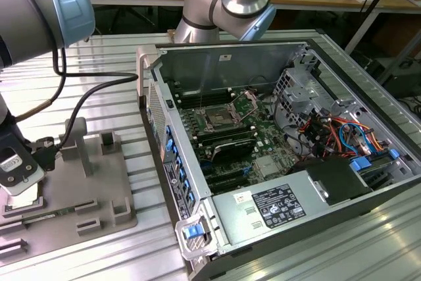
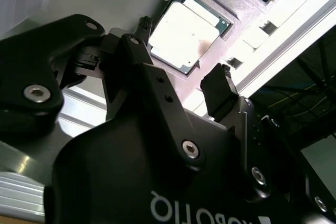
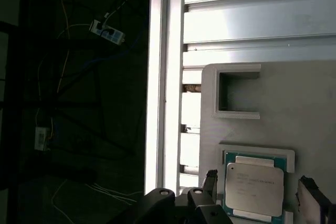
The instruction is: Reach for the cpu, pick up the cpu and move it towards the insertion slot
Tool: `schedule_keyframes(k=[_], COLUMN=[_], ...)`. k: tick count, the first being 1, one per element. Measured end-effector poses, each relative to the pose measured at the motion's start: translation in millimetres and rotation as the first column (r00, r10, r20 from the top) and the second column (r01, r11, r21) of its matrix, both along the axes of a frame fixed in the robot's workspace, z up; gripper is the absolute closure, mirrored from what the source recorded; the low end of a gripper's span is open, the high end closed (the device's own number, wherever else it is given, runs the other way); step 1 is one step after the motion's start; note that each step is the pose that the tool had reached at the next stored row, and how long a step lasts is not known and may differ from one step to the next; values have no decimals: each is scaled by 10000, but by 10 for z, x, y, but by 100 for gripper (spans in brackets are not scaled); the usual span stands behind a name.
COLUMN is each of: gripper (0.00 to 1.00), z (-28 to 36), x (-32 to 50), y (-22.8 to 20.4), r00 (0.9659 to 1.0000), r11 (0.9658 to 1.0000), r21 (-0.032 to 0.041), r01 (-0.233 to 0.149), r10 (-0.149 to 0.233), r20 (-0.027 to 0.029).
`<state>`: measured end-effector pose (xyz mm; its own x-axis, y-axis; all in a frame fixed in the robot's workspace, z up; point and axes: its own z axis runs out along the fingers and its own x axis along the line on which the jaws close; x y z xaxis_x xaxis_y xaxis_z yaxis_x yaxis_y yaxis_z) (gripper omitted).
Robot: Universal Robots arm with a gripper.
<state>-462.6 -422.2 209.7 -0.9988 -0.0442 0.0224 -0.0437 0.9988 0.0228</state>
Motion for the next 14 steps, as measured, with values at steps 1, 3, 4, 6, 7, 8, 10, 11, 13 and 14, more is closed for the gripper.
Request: schedule_keyframes(k=[1, 3, 4, 6, 7, 8, 10, 11, 13, 14], gripper=[34, 34, 34, 34, 34, 34, 34, 34, 34, 34], z=[-11, -30, -42, -71, -86, -94, -112, -121, -135, -141], x=[1, 2, 2, 1, 2, 1, 0, 1, 1, 1], y=[0, -1, -1, 0, 0, -1, -13, -26, -39, -39], r00=[10000, 10000, 10000, 10000, 10000, 10000, 10000, 10000, 10000, 10000], r11=[10000, 10000, 10000, 10000, 10000, 10000, 10000, 10000, 10000, 10000], r21=[-10, -17, -23, -44, -56, -60, -61, -59, -59, -59], r01=[1, 4, 14, 53, 68, 75, 77, 76, 76, 78], r10=[-1, -4, -14, -53, -68, -75, -77, -77, -76, -78], r20=[-3, -3, -4, -8, -15, -20, -23, -21, -23, -30])
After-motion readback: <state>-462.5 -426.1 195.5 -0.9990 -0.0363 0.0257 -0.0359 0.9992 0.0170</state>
